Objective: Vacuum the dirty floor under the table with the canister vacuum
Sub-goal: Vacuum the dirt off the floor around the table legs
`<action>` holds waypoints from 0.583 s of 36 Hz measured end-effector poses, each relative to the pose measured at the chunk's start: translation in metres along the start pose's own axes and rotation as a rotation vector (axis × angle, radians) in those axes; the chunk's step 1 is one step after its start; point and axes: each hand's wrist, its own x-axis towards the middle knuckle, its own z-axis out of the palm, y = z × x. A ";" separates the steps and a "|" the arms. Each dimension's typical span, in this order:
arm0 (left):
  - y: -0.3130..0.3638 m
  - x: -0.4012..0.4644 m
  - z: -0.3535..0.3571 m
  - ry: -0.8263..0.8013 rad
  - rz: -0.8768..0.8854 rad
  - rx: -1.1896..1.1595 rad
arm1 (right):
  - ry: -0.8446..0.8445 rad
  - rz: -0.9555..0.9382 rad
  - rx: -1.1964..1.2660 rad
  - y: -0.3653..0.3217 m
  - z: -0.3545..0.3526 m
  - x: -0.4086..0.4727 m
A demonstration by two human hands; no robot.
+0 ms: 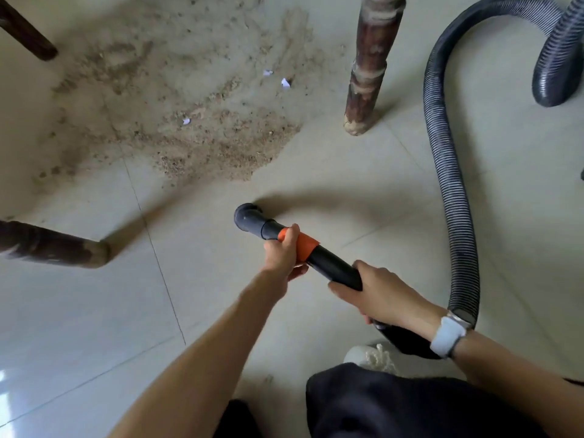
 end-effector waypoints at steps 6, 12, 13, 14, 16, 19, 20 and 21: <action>-0.016 -0.009 0.011 0.030 0.040 -0.049 | 0.022 -0.010 -0.063 0.013 0.007 -0.008; 0.011 0.008 0.000 0.126 0.095 -0.068 | 0.059 -0.092 0.017 -0.012 0.015 0.017; 0.014 0.011 -0.001 0.137 0.099 -0.064 | 0.063 -0.097 0.014 -0.016 0.016 0.020; 0.015 0.013 -0.003 0.143 0.101 -0.058 | 0.068 -0.101 0.008 -0.018 0.017 0.023; 0.015 0.017 -0.004 0.137 0.101 -0.051 | 0.083 -0.105 -0.005 -0.018 0.018 0.024; 0.010 0.016 0.000 0.093 0.102 -0.049 | 0.092 -0.100 -0.014 -0.010 0.017 0.020; 0.007 0.015 0.003 0.076 0.106 -0.050 | 0.090 -0.092 -0.008 -0.006 0.017 0.018; 0.004 0.014 0.007 0.061 0.111 -0.052 | 0.084 -0.081 0.003 -0.002 0.016 0.016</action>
